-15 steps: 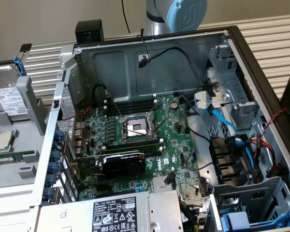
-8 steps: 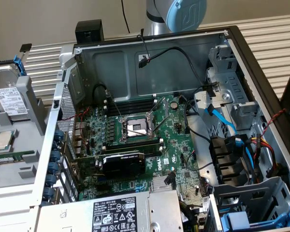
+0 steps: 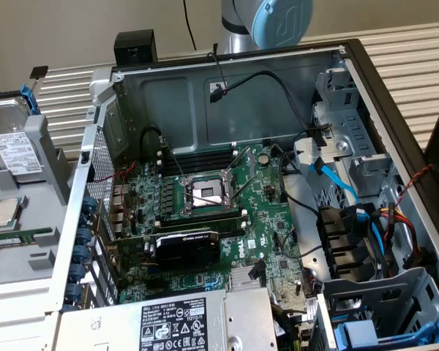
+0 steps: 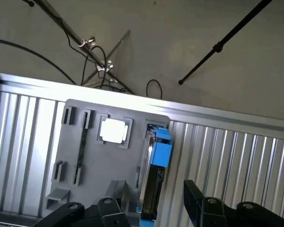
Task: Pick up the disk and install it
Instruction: 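Pick up the disk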
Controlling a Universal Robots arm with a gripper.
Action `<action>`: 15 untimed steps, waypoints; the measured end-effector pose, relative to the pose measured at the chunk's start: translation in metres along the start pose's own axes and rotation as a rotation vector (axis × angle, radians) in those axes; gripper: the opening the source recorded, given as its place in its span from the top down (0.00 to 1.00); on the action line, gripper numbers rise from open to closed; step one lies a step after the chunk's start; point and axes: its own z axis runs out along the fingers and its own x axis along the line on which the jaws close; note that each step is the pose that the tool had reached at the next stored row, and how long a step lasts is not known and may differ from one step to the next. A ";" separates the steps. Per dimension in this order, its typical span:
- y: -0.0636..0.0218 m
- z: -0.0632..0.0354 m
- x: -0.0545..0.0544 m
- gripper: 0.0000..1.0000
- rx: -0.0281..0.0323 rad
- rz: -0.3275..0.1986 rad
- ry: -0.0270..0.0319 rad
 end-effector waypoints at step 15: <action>0.0014 0.0189 -0.004 0.40 -0.0123 0.061 -0.0016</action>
